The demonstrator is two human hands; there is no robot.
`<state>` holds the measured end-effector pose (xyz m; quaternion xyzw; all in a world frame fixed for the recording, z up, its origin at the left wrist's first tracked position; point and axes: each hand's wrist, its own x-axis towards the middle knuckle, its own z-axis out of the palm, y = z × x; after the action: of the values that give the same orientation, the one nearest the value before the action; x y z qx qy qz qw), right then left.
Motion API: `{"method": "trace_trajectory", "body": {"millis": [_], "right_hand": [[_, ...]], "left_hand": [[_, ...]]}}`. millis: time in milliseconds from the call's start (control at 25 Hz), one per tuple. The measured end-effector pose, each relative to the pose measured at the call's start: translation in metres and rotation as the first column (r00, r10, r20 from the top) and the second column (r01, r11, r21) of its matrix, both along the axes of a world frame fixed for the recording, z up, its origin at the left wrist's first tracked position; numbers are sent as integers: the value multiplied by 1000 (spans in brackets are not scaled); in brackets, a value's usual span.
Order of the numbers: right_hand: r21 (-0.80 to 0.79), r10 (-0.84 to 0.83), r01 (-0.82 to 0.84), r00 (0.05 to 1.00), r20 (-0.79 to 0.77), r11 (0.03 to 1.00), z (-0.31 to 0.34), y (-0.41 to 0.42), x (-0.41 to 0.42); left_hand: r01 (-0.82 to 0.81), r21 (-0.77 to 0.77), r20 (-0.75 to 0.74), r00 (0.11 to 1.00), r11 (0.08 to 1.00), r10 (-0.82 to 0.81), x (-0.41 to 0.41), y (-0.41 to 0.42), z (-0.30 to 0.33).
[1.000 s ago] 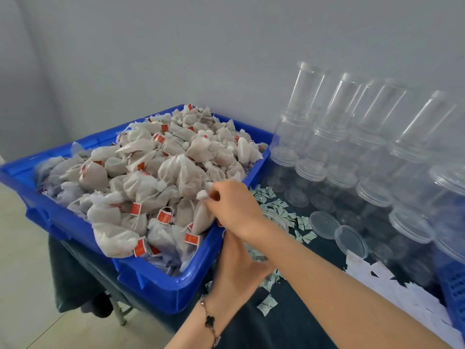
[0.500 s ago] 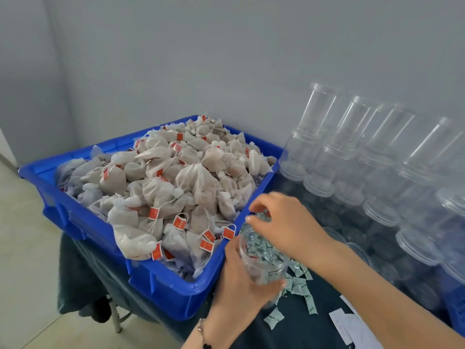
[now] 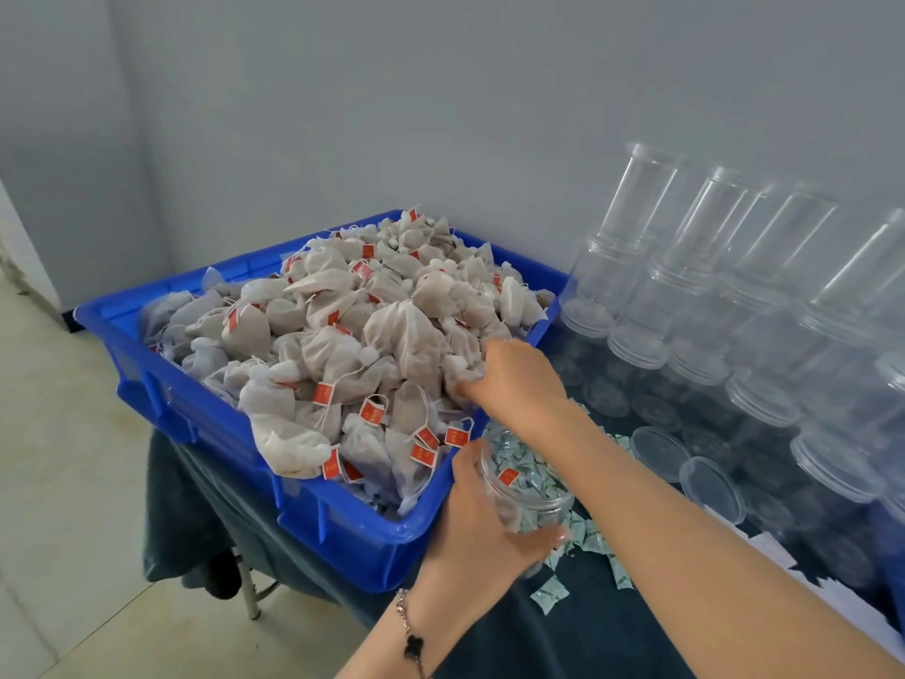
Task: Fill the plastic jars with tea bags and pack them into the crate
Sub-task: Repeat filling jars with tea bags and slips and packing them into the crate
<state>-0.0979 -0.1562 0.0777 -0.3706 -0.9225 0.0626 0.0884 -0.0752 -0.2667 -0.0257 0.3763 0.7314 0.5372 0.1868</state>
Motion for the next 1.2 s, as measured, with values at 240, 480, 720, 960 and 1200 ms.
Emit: {"method": "trace_trajectory", "body": {"millis": [240, 480, 720, 960, 1200], "right_hand": [[-33, 34, -38, 995, -95, 999, 0, 6, 10], [-367, -68, -108, 898, -435, 924, 57, 12, 75], [-207, 148, -117, 979, 142, 971, 51, -3, 91], [-103, 279, -262, 936, 216, 959, 23, -17, 25], [4, 251, -263, 924, 287, 965, 3, -8, 9]], "left_hand": [[20, -15, -42, 999, 1000, -21, 1, 0, 0], [91, 47, 48, 995, 995, -93, 10, 5, -2], [-1, 79, 50, 999, 997, -3, 15, 8, 1], [23, 69, -11, 1000, 997, -23, 13, 8, 0], [-6, 36, -28, 1000, 999, 7, 9, 9, 6]]}}
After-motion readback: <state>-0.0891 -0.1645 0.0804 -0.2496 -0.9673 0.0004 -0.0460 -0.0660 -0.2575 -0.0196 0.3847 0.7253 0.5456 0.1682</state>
